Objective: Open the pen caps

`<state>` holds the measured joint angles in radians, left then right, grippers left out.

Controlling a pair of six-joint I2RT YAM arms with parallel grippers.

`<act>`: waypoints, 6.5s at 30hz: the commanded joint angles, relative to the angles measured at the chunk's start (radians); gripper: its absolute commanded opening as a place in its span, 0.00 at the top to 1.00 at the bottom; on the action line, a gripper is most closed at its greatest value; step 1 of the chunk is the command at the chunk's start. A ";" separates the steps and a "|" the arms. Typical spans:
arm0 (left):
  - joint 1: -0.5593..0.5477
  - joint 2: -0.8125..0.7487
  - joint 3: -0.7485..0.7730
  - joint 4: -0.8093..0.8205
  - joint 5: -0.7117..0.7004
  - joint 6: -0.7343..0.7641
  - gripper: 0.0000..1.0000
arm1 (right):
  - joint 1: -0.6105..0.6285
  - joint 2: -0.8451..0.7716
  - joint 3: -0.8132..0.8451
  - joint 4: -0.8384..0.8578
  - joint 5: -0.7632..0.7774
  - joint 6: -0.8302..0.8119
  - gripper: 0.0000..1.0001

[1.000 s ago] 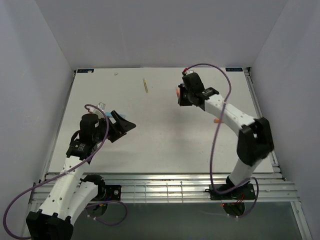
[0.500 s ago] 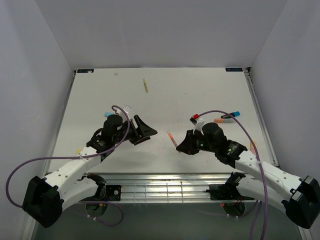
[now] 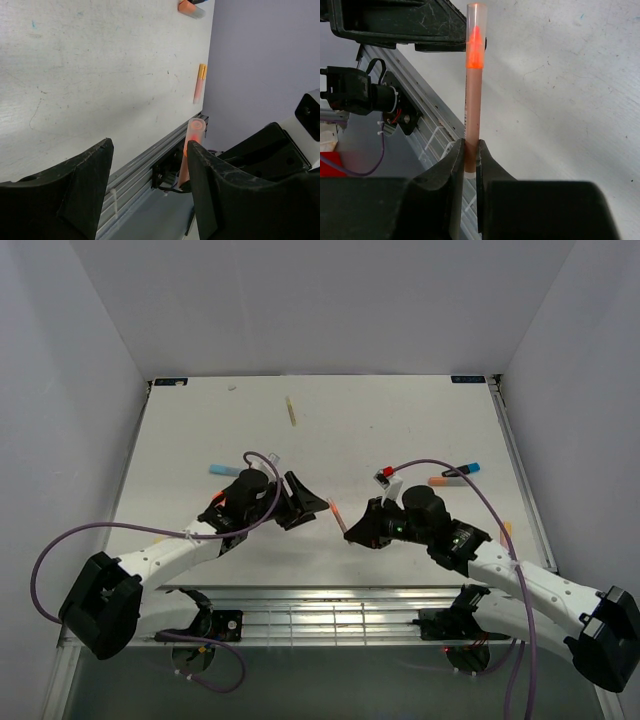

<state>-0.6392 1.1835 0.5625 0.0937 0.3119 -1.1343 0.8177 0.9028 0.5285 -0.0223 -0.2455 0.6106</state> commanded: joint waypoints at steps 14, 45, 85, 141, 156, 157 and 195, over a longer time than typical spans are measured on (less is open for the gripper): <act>-0.028 0.036 0.042 0.098 -0.017 -0.041 0.38 | 0.011 0.053 -0.012 0.163 -0.038 0.028 0.92; -0.033 0.102 0.121 0.049 -0.022 -0.027 1.00 | 0.029 0.335 0.177 0.092 0.026 -0.055 0.92; 0.122 0.403 0.459 -0.491 -0.297 0.227 1.00 | -0.072 0.373 0.171 -0.053 0.241 -0.069 0.92; 0.136 0.760 0.560 -0.569 -0.283 0.439 0.47 | -0.129 0.963 0.401 0.280 0.477 -0.087 0.56; 0.194 0.630 0.588 -0.577 -0.339 0.449 0.43 | -0.135 0.878 0.412 0.226 0.491 -0.115 0.46; 0.209 0.624 0.629 -0.591 -0.338 0.467 0.42 | -0.135 0.865 0.418 0.213 0.491 -0.114 0.46; 0.392 1.317 1.587 -0.451 -0.212 0.504 0.47 | -0.152 0.622 0.435 0.081 0.440 -0.244 0.18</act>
<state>-0.2504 2.5278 2.1654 -0.4137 0.0589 -0.6098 0.6731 1.5566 0.9733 0.0223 0.1879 0.3836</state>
